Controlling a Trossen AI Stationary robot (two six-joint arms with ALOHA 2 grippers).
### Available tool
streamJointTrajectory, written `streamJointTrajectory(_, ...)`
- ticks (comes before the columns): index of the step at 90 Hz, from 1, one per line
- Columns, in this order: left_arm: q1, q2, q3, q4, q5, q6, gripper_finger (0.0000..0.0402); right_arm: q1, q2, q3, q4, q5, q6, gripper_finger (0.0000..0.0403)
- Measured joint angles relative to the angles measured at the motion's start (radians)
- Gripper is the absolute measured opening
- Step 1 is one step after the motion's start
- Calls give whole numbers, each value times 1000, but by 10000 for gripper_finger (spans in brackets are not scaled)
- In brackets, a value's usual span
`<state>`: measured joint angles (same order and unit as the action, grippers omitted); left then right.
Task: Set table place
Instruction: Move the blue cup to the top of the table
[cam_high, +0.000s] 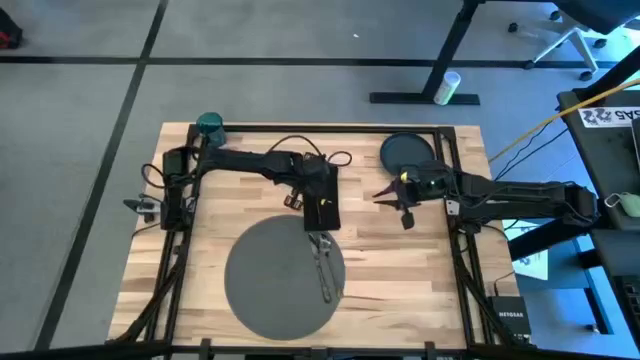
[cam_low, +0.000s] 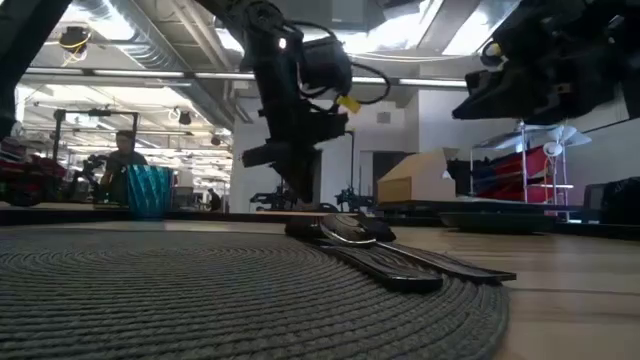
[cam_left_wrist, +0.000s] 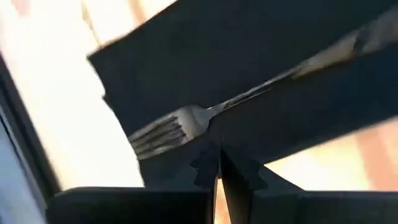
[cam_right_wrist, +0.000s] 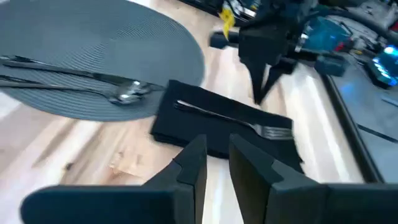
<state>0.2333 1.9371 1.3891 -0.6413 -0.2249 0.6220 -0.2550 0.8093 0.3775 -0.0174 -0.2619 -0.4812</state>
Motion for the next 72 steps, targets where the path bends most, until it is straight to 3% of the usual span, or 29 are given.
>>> streamJointTrajectory(20, 18, -16, -6, 20, 141, -164, 0, 0, 0, 0, 0, 89, 0, 53)
streamJointTrajectory(43, 23, -49, -10, 103, 164, -218, 0, 0, 0, 0, 0, 95, 0, 53)
streamJointTrajectory(72, 13, -136, -11, 215, 283, -277, 0, 0, 0, 0, 0, 95, 1, 53)
